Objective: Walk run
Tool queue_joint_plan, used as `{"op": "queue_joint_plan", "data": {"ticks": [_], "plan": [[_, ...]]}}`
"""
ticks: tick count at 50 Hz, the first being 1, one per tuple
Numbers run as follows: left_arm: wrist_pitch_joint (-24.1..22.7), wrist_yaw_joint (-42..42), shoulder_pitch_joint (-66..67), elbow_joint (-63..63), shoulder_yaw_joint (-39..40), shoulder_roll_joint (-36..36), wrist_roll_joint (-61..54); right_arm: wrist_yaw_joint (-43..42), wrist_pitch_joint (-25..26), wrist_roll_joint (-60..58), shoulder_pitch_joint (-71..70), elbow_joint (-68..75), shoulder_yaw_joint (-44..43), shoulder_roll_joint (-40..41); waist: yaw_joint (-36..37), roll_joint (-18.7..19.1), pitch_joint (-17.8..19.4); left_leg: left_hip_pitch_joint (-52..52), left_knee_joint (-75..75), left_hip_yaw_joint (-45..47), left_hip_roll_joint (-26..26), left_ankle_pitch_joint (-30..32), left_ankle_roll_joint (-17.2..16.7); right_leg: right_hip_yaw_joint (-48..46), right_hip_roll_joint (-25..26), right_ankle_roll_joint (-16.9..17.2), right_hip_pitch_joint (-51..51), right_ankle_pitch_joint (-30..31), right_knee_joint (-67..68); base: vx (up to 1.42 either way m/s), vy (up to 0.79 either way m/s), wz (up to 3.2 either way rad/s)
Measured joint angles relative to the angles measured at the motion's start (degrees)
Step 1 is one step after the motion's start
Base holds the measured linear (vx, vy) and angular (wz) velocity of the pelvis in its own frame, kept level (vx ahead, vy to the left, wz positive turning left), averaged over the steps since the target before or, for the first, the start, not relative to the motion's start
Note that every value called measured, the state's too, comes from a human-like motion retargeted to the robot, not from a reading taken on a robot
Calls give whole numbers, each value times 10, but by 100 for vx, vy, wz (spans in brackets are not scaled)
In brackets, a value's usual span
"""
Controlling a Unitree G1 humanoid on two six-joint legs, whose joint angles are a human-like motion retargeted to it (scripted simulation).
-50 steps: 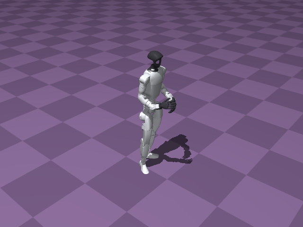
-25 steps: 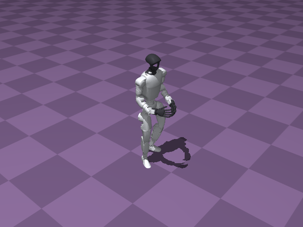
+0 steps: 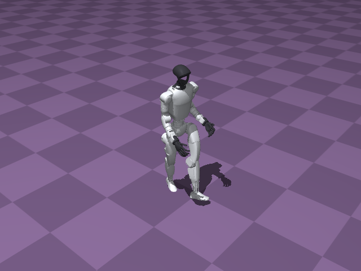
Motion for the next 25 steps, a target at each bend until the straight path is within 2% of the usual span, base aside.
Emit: {"op": "queue_joint_plan", "data": {"ticks": [2,5,7,8,10,13,15,17,19,21,22,25], "plan": [[-2,12,-1,-4,10,4,2,14,8,-9,-11,23,-7,0,-2,-2,-3,3,-9,22,0,-5,-1,4,6,1,6,-9,3,46,-10,-14],[-4,26,-5,-11,22,6,7,28,12,-36,-25,69,-25,-1,-3,-9,-11,15,7,54,6,-7,25,9,12,3,11,-19,10,53,-11,-14],[-3,26,-8,-13,31,7,12,30,6,-74,-35,123,-43,-3,-2,-24,-23,23,27,60,2,-8,73,13,5,10,10,-13,19,57,-12,-19],[-4,22,-7,-14,35,8,13,29,3,-97,-38,154,-53,-5,-1,-31,-29,28,28,69,0,-10,88,14,2,17,11,-7,24,66,-11,-8],[-4,12,-7,-12,41,9,11,24,2,-150,-42,232,-78,-10,-6,-38,-41,39,14,35,-17,30,108,8,4,33,17,15,32,79,-9,17],[0,4,-5,-3,44,5,-3,18,41,-217,-26,351,-102,-20,-13,-54,-65,61,11,33,-30,33,119,0,-12,70,24,84,58,89,-7,20],[5,1,-8,5,44,7,-13,12,66,-251,-13,437,-117,-30,-9,-60,-77,72,16,31,-30,14,121,5,-20,95,22,164,91,85,-5,10],[7,3,-15,10,35,12,-19,-9,87,-271,0,519,-130,-45,-15,-51,-80,92,18,7,-28,-7,127,-3,-18,122,12,254,137,64,-6,59],[4,7,-22,8,25,16,-17,-37,106,-291,11,587,-137,-63,-17,-34,-81,112,18,-16,-17,-26,129,-6,-10,133,-13,325,206,73,-8,44],[0,8,-26,5,19,18,-11,-58,133,-310,31,610,-133,-72,-9,-17,-83,126,21,-27,0,-44,126,-3,-4,127,-50,372,288,66,-6,4],[-2,8,-28,4,17,20,-9,-68,149,-320,44,610,-133,-73,-7,-8,-85,131,23,-31,7,-52,126,0,-3,122,-71,372,325,52,-4,5],[-4,8,-31,4,11,25,-12,-94,172,-351,68,610,-141,-75,-12,15,-87,148,24,-48,18,-71,126,32,-9,116,-142,278,406,53,-6,25]]}}
